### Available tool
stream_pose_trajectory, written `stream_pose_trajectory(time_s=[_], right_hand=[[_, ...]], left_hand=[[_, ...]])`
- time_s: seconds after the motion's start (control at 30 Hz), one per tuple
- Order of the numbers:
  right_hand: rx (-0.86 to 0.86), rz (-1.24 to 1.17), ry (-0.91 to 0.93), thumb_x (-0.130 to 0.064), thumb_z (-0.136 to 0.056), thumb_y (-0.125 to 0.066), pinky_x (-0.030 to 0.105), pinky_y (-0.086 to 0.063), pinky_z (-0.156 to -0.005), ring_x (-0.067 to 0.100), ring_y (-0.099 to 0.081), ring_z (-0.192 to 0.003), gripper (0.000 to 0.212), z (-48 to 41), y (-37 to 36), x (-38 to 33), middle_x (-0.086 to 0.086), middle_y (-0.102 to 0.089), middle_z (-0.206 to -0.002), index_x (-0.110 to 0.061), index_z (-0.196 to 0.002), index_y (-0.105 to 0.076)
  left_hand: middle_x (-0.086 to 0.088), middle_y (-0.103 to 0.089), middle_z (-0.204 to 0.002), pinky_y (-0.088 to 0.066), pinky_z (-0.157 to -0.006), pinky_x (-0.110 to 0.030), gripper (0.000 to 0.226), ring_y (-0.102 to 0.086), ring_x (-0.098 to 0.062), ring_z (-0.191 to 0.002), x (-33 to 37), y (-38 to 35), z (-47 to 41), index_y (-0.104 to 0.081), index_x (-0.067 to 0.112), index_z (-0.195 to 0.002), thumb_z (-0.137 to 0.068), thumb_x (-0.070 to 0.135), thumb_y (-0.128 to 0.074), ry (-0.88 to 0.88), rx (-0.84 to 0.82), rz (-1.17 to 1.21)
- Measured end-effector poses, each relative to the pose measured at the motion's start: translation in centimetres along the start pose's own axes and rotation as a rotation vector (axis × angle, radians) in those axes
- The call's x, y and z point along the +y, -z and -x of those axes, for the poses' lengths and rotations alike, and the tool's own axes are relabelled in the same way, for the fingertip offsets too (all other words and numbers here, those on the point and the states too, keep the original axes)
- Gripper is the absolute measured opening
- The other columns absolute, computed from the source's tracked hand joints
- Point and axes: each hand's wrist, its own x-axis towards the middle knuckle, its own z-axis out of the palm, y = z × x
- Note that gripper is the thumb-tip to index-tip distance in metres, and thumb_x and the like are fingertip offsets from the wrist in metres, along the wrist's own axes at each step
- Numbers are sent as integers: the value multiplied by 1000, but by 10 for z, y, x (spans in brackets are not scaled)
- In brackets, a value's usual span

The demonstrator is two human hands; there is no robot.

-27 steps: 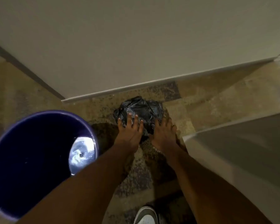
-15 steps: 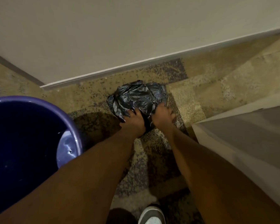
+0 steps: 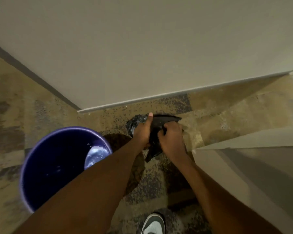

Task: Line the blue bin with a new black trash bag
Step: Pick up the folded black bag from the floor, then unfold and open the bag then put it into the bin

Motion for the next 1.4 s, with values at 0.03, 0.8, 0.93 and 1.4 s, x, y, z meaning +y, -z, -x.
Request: stream_pose_trajectory(time_s=[0.03, 0.8, 0.93, 1.4], right_hand=[[57, 66, 58, -15, -85, -53, 44, -51, -80, 29, -58, -94, 14, 7, 15, -22, 11, -66, -95, -8, -91, -64], [-297, 140, 191, -53, -95, -33, 29, -46, -91, 16, -59, -110, 45, 205, 139, -248, -2, -63, -124, -26, -126, -53], [-595, -12, 186, -49, -92, -48, 31, -39, -66, 17, -55, -74, 27, 226, 143, -292, -2, -57, -73, -29, -74, -52], [-815, -112, 219, -22, -77, -71, 6, -39, -68, 4, -55, -77, 10, 290, 127, -292, -5, -59, -84, -18, -86, -67]], left_hand=[[-14, -67, -103, -55, -77, -41, 93, -64, -31, -88, 19, 10, 19, -67, 13, -106, -64, 92, -41, -16, -49, 54], [-14, -75, -102, -61, -74, -45, 26, -72, -33, -90, 110, 204, 335, -68, 14, -114, -98, 10, -47, -257, 311, 569], [-11, -77, -92, -57, -75, -44, 27, -73, -30, -84, 100, 253, 386, -73, 14, -102, -100, 14, -45, -252, 375, 623], [-14, -72, -111, -52, -94, -56, 36, -67, -38, -100, 46, 325, 426, -68, 7, -111, -98, 37, -51, -103, 547, 891]])
